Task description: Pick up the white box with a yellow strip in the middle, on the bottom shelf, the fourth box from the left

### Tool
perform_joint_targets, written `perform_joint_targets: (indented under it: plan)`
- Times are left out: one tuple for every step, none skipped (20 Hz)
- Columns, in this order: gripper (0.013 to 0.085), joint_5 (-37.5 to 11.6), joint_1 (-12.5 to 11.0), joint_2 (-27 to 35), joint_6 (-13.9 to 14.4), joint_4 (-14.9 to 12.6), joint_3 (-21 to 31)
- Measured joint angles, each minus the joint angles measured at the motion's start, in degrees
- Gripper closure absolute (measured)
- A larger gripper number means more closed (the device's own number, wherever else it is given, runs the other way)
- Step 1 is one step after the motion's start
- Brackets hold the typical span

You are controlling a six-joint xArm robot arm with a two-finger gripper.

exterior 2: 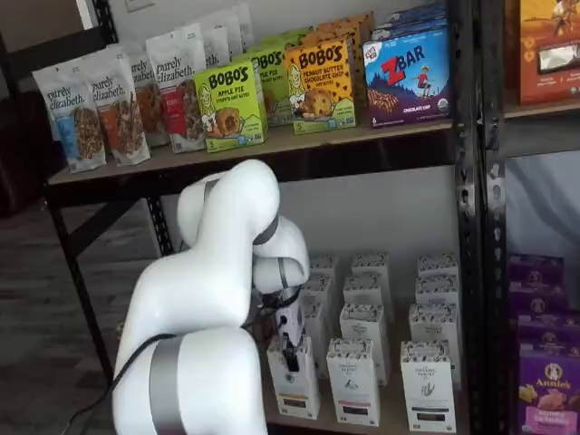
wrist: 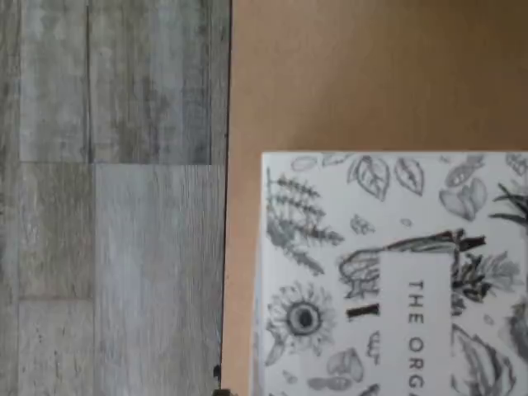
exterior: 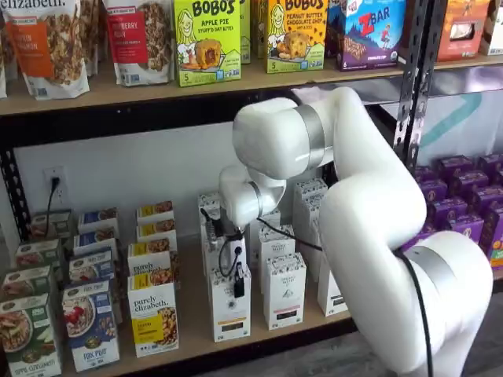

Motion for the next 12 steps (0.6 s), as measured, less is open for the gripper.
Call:
perform_joint_targets:
  plan:
    - [0.013, -0.06, 0.0, 0.06, -0.02, 0.02, -0.01]
    - [0.013, 0.01, -0.01, 0.14, -0.02, 0.02, -0.11]
    - [0.013, -0.02, -0.01, 0.19, 0.04, -0.06, -0.15]
    - [0.013, -0.14, -0.02, 0.23, 0.05, -0.09, -0.15]
    - [0.013, -0.17, -0.05, 0.27, -0.05, 0.01, -0.18]
    - [0.017, -0.18, -0.11, 0.31, -0.32, 0.27, -0.22]
    - [0.021, -0.11, -0.14, 0.32, -0.53, 0.47, -0.26]
    - [0.021, -0.08, -0.19, 0.33, -0.65, 0.56, -0.29]
    - [0.025, 0.1, -0.24, 0.36, -0.72, 0.59, -0.43]
    - [0.029, 0.53, -0.26, 0.4, -0.85, 0.72, -0.65]
    - [0.029, 1.07, -0.27, 0.46, -0.93, 0.8, -0.94]
    - [0.029, 1.49, -0.27, 0.52, -0.8, 0.67, -1.17]
